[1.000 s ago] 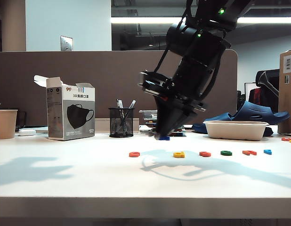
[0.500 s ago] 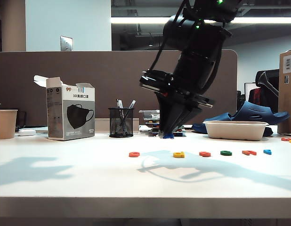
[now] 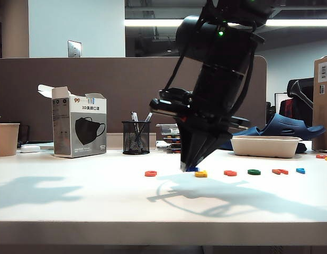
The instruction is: Select the appropriate letters from the row of letter magnets placed on the table to arrange into the word "yes".
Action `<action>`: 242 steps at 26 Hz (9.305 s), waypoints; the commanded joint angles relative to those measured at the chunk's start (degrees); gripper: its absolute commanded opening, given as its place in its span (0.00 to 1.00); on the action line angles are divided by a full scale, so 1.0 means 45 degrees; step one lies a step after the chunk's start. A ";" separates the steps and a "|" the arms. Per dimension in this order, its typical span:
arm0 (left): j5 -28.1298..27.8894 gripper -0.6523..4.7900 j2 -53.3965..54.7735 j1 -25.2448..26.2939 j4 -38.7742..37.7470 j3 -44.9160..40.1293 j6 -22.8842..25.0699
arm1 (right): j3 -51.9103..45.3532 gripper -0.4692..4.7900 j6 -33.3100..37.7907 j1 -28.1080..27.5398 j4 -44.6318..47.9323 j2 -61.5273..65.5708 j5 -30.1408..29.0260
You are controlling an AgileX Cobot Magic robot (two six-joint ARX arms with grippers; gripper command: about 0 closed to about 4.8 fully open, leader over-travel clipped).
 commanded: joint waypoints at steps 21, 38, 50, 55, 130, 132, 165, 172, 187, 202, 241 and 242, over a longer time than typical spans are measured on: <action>-0.0029 0.11 -0.0049 -0.0019 0.0170 0.0034 0.0049 | -0.1307 0.09 0.0369 0.0539 0.2487 -0.0107 0.1394; -0.0024 0.11 -0.0049 -0.0019 0.0170 0.0034 0.0049 | -0.1307 0.09 0.0466 0.0568 0.2545 0.0209 0.1059; -0.0029 0.11 -0.0049 -0.0019 0.0170 0.0034 0.0049 | -0.1287 0.31 0.0680 0.0563 0.2681 0.0189 0.0763; -0.0024 0.11 -0.0049 -0.0019 0.0170 0.0034 0.0049 | -0.1073 0.31 0.0675 0.0563 0.2691 0.0175 0.0782; -0.0029 0.11 -0.0049 -0.0019 0.0170 0.0034 0.0049 | 0.4561 0.53 -0.1287 -0.4337 -0.3929 0.3225 0.1350; -0.0029 0.11 -0.0049 -0.0019 0.0170 0.0034 0.0049 | 0.4561 0.53 -0.1287 -0.4337 -0.4012 0.3361 0.1350; -0.0024 0.11 -0.0049 -0.0019 0.0170 0.0034 0.0049 | 0.4561 0.43 -0.1287 -0.4337 -0.4371 0.3381 0.1350; -0.0024 0.11 -0.0049 -0.0019 0.0170 0.0034 0.0049 | 0.4561 0.43 -0.1287 -0.4337 -0.4405 0.3381 0.1350; -0.0024 0.11 -0.0049 -0.0019 0.0170 0.0034 0.0049 | 0.4561 0.31 -0.1331 -0.4337 -0.4352 0.3381 0.1355; -0.0024 0.11 -0.0049 -0.0019 0.0170 0.0034 0.0049 | 0.4561 0.29 -0.1331 -0.4337 -0.4274 0.3381 0.1409; -0.0024 0.11 -0.0049 -0.0019 0.0170 0.0034 0.0049 | 0.4561 0.28 -0.1331 -0.4337 -0.4231 0.3381 0.1409; -0.0024 0.11 -0.0049 -0.0019 0.0170 0.0034 0.0049 | 0.4561 0.28 -0.1331 -0.4337 -0.4226 0.3381 0.1409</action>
